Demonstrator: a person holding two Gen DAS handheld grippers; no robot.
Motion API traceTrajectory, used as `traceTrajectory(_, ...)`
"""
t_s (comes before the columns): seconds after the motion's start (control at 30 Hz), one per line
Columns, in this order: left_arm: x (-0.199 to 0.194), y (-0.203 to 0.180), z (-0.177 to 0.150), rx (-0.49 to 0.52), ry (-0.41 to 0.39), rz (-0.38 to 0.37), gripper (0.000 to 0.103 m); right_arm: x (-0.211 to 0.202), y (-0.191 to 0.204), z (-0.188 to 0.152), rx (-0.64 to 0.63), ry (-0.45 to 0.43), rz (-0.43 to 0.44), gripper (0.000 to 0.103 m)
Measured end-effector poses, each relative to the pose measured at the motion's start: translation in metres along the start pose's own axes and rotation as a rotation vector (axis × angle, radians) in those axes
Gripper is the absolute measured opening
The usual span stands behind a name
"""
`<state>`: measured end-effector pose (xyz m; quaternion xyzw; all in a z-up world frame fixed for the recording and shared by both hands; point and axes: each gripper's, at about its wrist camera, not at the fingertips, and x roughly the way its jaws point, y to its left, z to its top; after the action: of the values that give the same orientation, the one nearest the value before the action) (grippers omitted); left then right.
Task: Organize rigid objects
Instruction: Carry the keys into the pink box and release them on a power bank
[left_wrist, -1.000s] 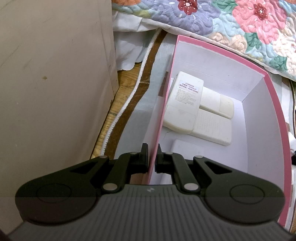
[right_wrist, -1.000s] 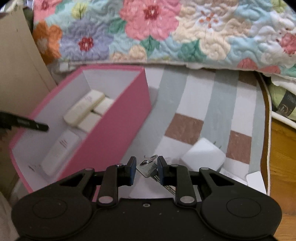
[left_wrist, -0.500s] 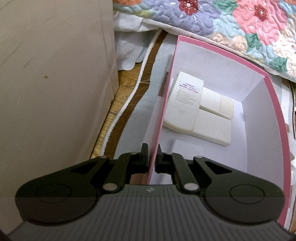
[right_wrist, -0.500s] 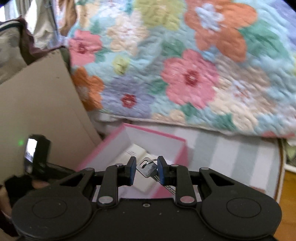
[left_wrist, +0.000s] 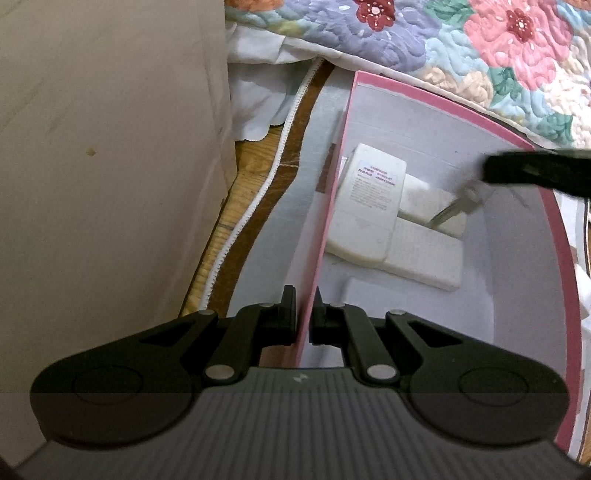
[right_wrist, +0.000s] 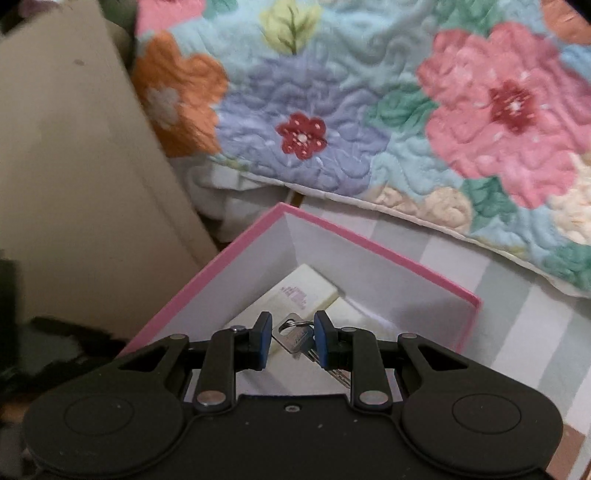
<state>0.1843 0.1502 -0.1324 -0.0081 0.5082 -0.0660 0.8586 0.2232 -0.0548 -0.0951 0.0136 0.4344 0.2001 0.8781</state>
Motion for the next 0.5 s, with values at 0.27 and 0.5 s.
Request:
traceTrajectory(0.27, 0.0, 0.002, 0.0, 0.003, 0.002, -0.01, 0.006, 0.018, -0.004, 0.006, 0.032, -0.057, -0.022, 0.03)
traceTrajectory(0.5, 0.0, 0.002, 0.0, 0.007, 0.005, -0.008, 0.006, -0.034, -0.025, 0.003, 0.125, -0.102, 0.017, 0.036)
